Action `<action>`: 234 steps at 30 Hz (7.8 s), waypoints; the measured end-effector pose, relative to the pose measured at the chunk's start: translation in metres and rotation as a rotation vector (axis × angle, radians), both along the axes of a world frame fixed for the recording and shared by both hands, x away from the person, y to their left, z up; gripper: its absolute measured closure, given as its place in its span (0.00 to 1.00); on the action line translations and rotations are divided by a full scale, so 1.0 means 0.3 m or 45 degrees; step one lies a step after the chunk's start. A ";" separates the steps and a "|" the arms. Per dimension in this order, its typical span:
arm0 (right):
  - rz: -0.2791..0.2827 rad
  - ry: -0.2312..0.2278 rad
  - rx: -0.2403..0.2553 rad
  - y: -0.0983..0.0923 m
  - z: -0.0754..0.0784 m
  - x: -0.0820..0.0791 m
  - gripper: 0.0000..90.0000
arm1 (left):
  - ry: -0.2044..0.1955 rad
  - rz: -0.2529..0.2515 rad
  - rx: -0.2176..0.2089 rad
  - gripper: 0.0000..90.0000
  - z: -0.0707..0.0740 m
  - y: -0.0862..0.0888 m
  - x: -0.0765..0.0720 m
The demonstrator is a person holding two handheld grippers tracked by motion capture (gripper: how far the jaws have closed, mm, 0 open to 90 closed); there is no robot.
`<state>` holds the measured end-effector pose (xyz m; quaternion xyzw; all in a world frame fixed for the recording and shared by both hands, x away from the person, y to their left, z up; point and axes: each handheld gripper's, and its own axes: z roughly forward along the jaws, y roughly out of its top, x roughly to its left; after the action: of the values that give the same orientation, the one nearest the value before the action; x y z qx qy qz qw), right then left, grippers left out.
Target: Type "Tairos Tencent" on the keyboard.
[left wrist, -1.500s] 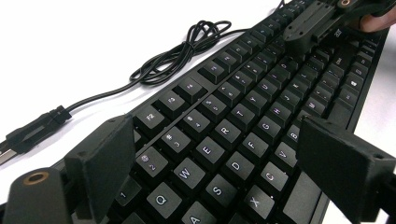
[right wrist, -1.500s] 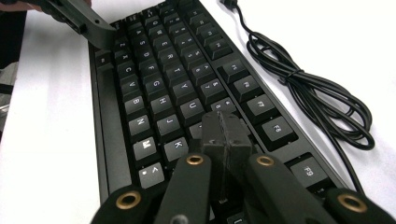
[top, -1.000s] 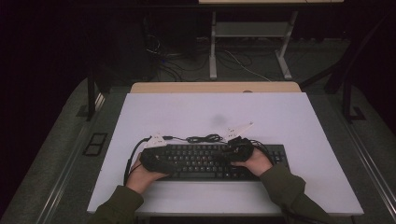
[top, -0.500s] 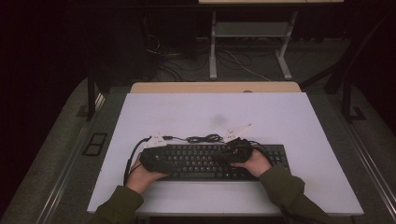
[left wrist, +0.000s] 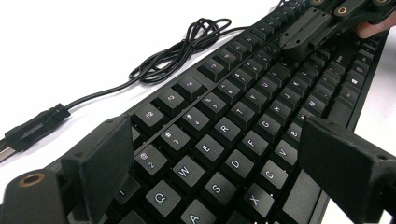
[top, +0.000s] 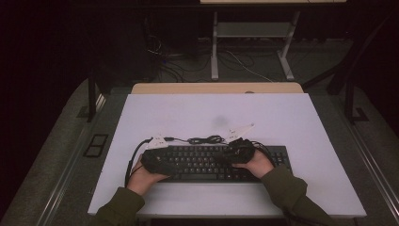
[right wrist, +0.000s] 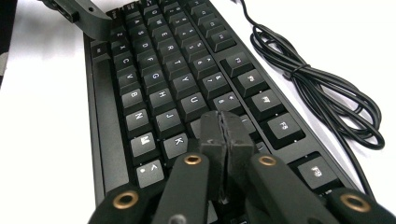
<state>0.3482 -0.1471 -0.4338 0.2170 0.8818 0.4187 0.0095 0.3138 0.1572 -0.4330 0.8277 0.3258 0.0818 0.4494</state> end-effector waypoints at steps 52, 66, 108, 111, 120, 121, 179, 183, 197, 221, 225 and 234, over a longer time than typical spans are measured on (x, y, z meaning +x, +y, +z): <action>-0.183 -0.031 0.134 -0.050 -0.013 0.042 0.24 | 0.011 0.001 0.080 0.85 0.013 0.067 -0.020; -0.184 -0.033 0.131 -0.050 -0.013 0.042 0.24 | 0.047 -0.036 0.085 0.99 0.002 0.043 -0.019; -0.191 -0.034 0.131 -0.050 -0.012 0.042 0.24 | 0.026 -0.076 0.083 0.99 0.012 0.007 -0.025; -0.192 -0.035 0.131 -0.050 -0.012 0.042 0.24 | 0.023 -0.077 0.072 0.99 0.017 0.009 -0.027; -0.188 -0.038 0.131 -0.051 -0.013 0.044 0.24 | 0.024 -0.089 0.052 0.99 0.025 0.012 -0.032; -0.188 -0.037 0.131 -0.051 -0.013 0.044 0.24 | 0.023 -0.090 0.051 0.99 0.026 0.012 -0.033; -0.196 -0.035 0.137 -0.054 -0.012 0.044 0.24 | 0.061 -0.258 0.039 0.95 0.017 -0.080 -0.068; -0.192 -0.034 0.145 -0.051 -0.010 0.041 0.24 | 0.053 -0.231 0.027 0.87 0.021 -0.070 -0.065; -0.192 -0.027 0.151 -0.054 -0.007 0.035 0.26 | 0.032 -0.110 0.013 0.42 0.019 -0.050 -0.039; -0.142 0.021 0.189 -0.155 0.035 -0.034 0.84 | 0.005 -0.056 -0.010 0.23 0.017 -0.041 -0.024; -0.120 0.023 0.186 -0.175 0.038 -0.048 0.93 | 0.005 -0.059 -0.010 0.23 0.015 -0.045 -0.022; -0.089 0.038 0.170 -0.223 0.038 -0.082 0.99 | 0.000 -0.058 -0.014 0.23 0.016 -0.053 -0.022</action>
<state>0.3235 -0.2140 -0.4224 0.2541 0.8438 0.4726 -0.0036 0.3071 0.1414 -0.4283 0.8325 0.3072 0.0695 0.4558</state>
